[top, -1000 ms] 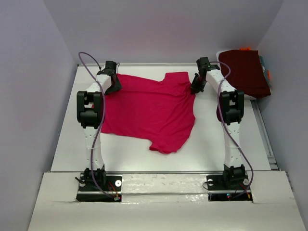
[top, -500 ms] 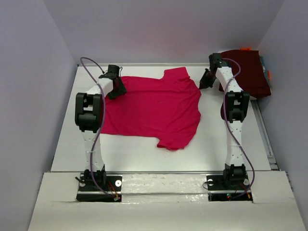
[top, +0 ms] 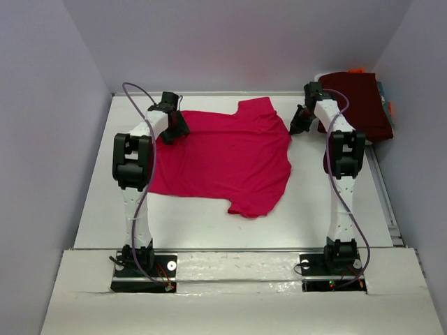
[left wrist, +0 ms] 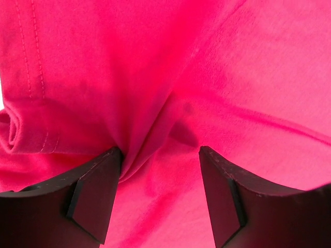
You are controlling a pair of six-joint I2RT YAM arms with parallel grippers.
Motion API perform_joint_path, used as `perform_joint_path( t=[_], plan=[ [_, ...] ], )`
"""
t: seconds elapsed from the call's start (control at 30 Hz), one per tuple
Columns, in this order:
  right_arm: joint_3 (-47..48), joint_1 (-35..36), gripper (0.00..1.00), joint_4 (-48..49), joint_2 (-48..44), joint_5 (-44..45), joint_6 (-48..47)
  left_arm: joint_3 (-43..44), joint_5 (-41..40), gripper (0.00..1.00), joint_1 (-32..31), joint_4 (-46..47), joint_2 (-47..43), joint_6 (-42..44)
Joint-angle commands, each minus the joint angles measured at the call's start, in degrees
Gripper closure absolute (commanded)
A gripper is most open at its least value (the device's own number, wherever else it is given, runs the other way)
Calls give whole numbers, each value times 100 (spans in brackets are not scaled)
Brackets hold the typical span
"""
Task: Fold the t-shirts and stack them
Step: Flatten out the tshirt
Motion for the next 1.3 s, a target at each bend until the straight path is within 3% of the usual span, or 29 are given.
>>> perform_joint_path(
  t=[0.0, 0.23, 0.83, 1.27],
  plan=[
    [-474, -240, 91, 69, -717, 54, 107, 437, -12, 25, 178, -514, 334, -118],
    [-1264, -82, 91, 368, -1516, -25, 54, 456, 41, 24, 424, -462, 325, -180],
    [-1520, 85, 92, 394, -1781, -174, -17, 1097, 551, 20, 715, -523, 887, -224],
    [-3671, 700, 92, 1203, -2984, -324, -78, 1238, 691, 16, 821, -506, 976, -224]
  ],
)
